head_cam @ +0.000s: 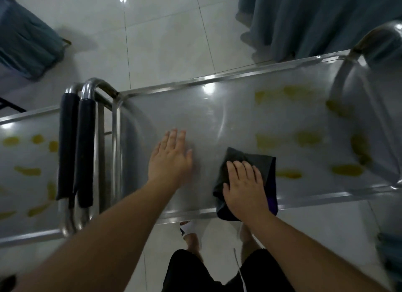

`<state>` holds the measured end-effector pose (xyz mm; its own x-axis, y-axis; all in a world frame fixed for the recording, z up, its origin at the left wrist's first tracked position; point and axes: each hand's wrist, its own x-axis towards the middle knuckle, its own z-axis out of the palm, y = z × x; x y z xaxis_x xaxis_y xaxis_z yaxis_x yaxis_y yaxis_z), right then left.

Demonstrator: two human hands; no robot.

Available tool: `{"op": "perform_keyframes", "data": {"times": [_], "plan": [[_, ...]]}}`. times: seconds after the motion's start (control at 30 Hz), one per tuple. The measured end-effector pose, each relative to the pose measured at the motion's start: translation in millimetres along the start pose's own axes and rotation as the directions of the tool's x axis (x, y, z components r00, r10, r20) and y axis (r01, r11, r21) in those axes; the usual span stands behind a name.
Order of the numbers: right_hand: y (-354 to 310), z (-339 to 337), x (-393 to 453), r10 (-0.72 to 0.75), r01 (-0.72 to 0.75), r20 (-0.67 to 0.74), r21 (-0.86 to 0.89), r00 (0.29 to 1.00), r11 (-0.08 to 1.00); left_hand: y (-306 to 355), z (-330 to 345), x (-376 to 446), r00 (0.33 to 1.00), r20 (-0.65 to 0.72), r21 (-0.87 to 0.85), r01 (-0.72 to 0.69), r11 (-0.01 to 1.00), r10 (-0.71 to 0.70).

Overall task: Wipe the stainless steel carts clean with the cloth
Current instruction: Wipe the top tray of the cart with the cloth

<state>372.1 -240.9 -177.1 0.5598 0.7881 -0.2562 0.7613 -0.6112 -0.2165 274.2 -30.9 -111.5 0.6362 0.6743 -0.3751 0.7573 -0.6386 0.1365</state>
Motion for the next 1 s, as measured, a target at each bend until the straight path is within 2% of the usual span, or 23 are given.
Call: {"op": "perform_keyframes", "data": {"times": [0.17, 0.33, 0.5, 0.8, 0.9, 1.0], "plan": [[9.5, 14.9, -4.3, -0.038, 0.037, 0.008, 0.058, 0.999, 0.998, 48.1, 47.2, 6.6, 1.0, 0.0, -0.114, 0.009, 0.993, -0.009], [15.7, 30.5, -3.9, -0.03, 0.032, -0.033, 0.072, 0.999, 0.997, 71.1, 69.7, 40.1, 0.995, -0.095, -0.183, -0.008, 0.983, -0.01], [18.2, 38.1, -6.3, -0.034, 0.043, -0.089, 0.107, 0.995, 0.993, 72.3, 75.9, 80.1, 0.986, -0.164, -0.12, -0.032, 0.992, 0.012], [22.0, 38.7, -5.8, -0.045, 0.051, -0.058, 0.105, 0.997, 0.993, 69.2, 89.1, 83.3, 0.979, -0.203, -0.074, -0.002, 0.997, -0.013], [53.3, 32.4, -6.9, -0.114, 0.119, -0.068, 0.071, 0.991, 0.99, 69.4, 91.9, 84.2, 0.972, -0.233, -0.084, -0.004, 0.996, -0.016], [118.4, 17.4, -8.9, -0.143, 0.143, -0.07, -0.007, 0.987, 0.99, 69.7, 94.4, 86.0, 0.967, -0.254, -0.089, 0.002, 0.996, -0.024]]}}
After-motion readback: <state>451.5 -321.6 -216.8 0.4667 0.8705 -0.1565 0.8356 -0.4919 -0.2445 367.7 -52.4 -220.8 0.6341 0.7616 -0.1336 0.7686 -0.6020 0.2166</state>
